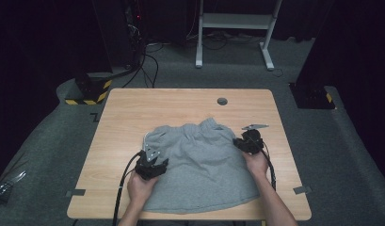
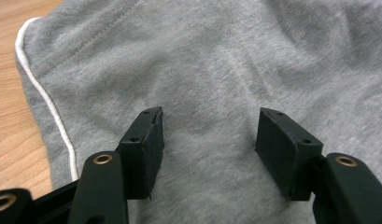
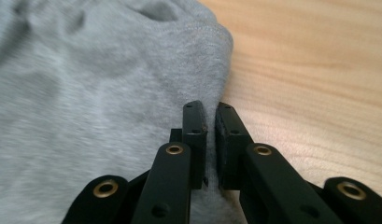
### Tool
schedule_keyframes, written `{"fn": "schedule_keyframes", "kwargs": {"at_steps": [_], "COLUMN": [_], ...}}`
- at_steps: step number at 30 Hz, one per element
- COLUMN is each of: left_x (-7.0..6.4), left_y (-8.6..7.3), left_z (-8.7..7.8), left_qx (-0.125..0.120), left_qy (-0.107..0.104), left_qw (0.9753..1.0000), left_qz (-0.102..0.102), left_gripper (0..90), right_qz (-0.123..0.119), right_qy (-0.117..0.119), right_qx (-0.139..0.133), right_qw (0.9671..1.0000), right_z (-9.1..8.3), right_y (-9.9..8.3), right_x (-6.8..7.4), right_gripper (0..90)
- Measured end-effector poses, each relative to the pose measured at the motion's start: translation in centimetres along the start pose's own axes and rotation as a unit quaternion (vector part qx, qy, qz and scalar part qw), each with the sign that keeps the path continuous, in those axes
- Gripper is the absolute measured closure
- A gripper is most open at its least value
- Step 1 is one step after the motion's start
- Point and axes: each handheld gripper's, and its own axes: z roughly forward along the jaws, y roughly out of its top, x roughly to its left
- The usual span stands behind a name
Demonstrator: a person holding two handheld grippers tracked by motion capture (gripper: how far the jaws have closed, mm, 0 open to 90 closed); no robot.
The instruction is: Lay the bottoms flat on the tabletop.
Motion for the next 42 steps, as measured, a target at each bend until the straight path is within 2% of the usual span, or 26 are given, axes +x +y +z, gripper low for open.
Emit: {"fn": "schedule_keyframes", "kwargs": {"at_steps": [1,4,5,7,8,9,11,12,13,14,15,17,18,19,20,22,25,28,30,33,35,37,39,40,41,42], "left_x": [0.0,0.0,0.0,0.0,0.0,0.0,0.0,0.0,0.0,0.0,0.0,0.0,0.0,0.0,0.0,0.0,0.0,0.0,0.0,0.1,0.1,0.1,0.1,0.1,0.1,0.1], "left_y": [0.0,0.0,0.0,0.0,0.0,0.0,0.0,0.0,0.0,0.0,0.0,0.0,0.0,0.0,0.0,0.0,0.0,0.0,0.0,0.0,0.0,0.0,0.0,0.0,0.0,0.0], "left_z": [0.0,0.0,0.0,0.0,0.0,0.0,0.0,0.0,0.0,0.0,0.0,0.0,0.0,0.0,0.0,0.0,0.0,0.0,0.0,0.0,0.0,0.0,0.0,0.0,0.0,0.0], "left_qx": [0.000,0.000,0.000,0.000,0.000,0.000,0.000,0.000,0.000,0.000,0.000,0.000,0.000,0.000,0.000,-0.001,-0.001,-0.002,-0.002,-0.002,-0.002,-0.001,-0.002,-0.002,-0.002,-0.002], "left_qy": [0.001,0.001,0.001,0.001,0.001,0.001,0.001,0.001,0.000,0.000,0.000,-0.001,-0.001,-0.001,-0.001,-0.001,0.000,0.000,0.000,0.000,0.000,-0.001,-0.001,-0.001,0.000,0.000], "left_qw": [1.0000,1.0000,1.0000,1.0000,1.0000,1.0000,1.0000,1.0000,1.0000,1.0000,1.0000,1.0000,1.0000,1.0000,1.0000,1.0000,1.0000,1.0000,1.0000,1.0000,1.0000,1.0000,1.0000,1.0000,1.0000,1.0000], "left_qz": [0.002,0.002,0.004,0.002,0.002,0.002,0.001,0.001,0.001,0.000,0.000,0.000,0.000,0.000,0.000,-0.002,-0.002,-0.004,-0.003,-0.003,-0.003,-0.002,-0.002,-0.002,-0.002,-0.002], "left_gripper": [41.4,41.3,41.2,41.2,41.2,41.1,41.1,41.1,41.1,41.1,41.1,41.1,41.1,41.1,41.1,41.1,41.1,41.1,41.1,41.0,41.0,41.0,41.0,41.0,40.9,40.9], "right_qz": [-0.010,-0.037,-0.056,-0.084,-0.084,-0.121,-0.152,-0.152,-0.164,-0.185,-0.212,-0.235,-0.235,-0.248,-0.246,-0.234,-0.205,-0.180,-0.159,-0.126,-0.119,-0.108,-0.112,-0.112,-0.121,-0.121], "right_qy": [0.005,0.017,0.026,0.036,0.036,0.054,0.073,0.073,0.079,0.093,0.103,0.106,0.106,0.120,0.124,0.129,0.124,0.115,0.107,0.105,0.106,0.108,0.106,0.106,0.103,0.103], "right_qx": [-0.023,-0.048,-0.060,-0.070,-0.070,-0.077,-0.079,-0.079,-0.075,-0.060,-0.032,-0.002,-0.002,0.030,0.027,0.018,-0.002,-0.034,-0.040,-0.043,-0.044,-0.044,-0.037,-0.037,-0.028,-0.028], "right_qw": [0.9997,0.9980,0.9963,0.9934,0.9934,0.9881,0.9825,0.9825,0.9804,0.9764,0.9714,0.9661,0.9661,0.9610,0.9611,0.9635,0.9708,0.9763,0.9807,0.9855,0.9862,0.9873,0.9874,0.9874,0.9868,0.9868], "right_z": [-1.2,-3.0,-3.7,-4.7,-4.7,-5.6,-5.9,-5.9,-5.9,-5.5,-4.6,-3.2,-3.2,-1.7,-1.6,-2.0,-3.3,-4.5,-4.4,-3.1,-2.8,-1.4,-0.2,-0.2,1.0,1.0], "right_y": [0.3,1.0,1.3,1.6,1.6,1.6,1.1,1.1,0.8,0.1,-1.0,-2.3,-2.3,-3.6,-3.8,-3.6,-2.9,-2.1,-1.5,-0.8,-0.6,0.2,0.8,0.8,1.1,1.1], "right_x": [0.6,1.9,2.7,4.1,4.1,6.2,8.1,8.1,8.9,10.3,11.9,13.1,13.1,14.0,14.1,13.9,13.1,12.1,11.4,10.7,10.7,11.5,12.5,12.5,13.5,13.5], "right_gripper": [84.1,84.1,84.1,84.0,84.0,84.0,83.9,83.9,83.8,83.7,83.4,82.4,82.4,77.0,73.4,66.7,61.2,58.8,58.8,59.4,59.4,59.6,59.6,59.6,59.7,59.7]}}
